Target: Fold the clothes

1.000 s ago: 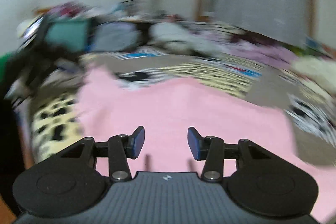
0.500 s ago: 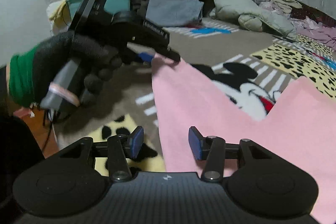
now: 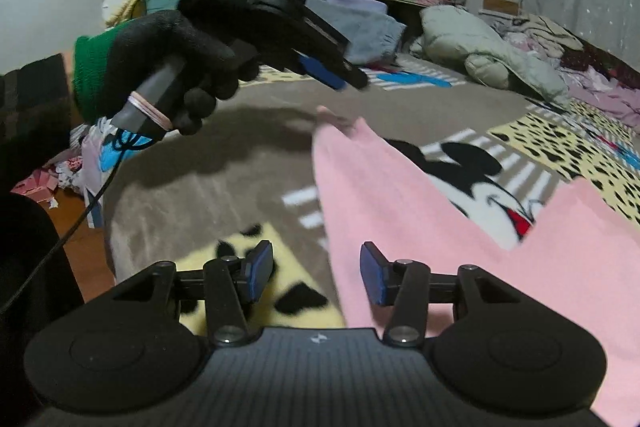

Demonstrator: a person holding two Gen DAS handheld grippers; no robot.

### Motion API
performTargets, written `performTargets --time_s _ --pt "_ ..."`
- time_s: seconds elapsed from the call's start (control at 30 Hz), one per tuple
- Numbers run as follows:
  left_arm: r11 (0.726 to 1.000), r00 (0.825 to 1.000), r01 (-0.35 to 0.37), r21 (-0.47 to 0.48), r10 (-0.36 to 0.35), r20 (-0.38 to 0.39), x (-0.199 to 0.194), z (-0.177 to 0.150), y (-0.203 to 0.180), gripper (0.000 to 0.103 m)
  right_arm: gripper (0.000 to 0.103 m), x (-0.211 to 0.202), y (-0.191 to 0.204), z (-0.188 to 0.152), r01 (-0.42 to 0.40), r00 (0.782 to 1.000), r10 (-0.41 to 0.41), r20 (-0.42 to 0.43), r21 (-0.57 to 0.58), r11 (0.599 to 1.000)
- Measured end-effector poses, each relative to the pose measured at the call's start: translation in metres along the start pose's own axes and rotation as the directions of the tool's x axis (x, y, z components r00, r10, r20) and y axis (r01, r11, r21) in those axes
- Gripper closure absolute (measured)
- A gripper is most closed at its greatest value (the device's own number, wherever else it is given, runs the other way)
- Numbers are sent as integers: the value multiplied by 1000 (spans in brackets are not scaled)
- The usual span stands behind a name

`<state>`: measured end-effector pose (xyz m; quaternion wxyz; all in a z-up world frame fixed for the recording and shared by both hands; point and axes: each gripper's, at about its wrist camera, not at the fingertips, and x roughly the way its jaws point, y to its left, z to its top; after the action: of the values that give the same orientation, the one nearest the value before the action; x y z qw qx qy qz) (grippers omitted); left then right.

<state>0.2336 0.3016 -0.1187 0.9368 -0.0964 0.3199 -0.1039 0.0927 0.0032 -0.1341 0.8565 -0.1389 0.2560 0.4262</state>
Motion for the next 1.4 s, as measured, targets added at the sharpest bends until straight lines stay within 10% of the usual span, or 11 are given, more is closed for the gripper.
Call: performTargets --time_s 0.2,0.27,0.47,0.8,0.97,1.17,1.4 --pt "994 997 34 105 -26 -77 16 -10 -10 75 52 19 7 6 -20 1000 20 5 17 1000" --pt "991 997 27 132 -17 -76 19 -10 -13 95 50 22 6 6 -19 1000 19 10 33 999" --pt "997 996 45 69 -50 74 5 1 -6 96 49 27 5 6 -19 1000 18 6 48 999" --pt "969 973 -225 103 218 77 14 -7 -7 68 47 30 7 7 -8 1000 8 10 23 1000" --pt "984 1000 -2 177 -3 26 -18 -27 -29 71 46 24 8 7 1 999 -3 42 29 1000" --pt "956 992 -118 269 123 -1 -3 -41 -57 71 43 28 9 13 -21 999 20 31 25 999" --pt "959 1000 -12 282 19 -22 11 -58 -116 71 43 -44 -2 -4 -38 997 39 67 -16 999"
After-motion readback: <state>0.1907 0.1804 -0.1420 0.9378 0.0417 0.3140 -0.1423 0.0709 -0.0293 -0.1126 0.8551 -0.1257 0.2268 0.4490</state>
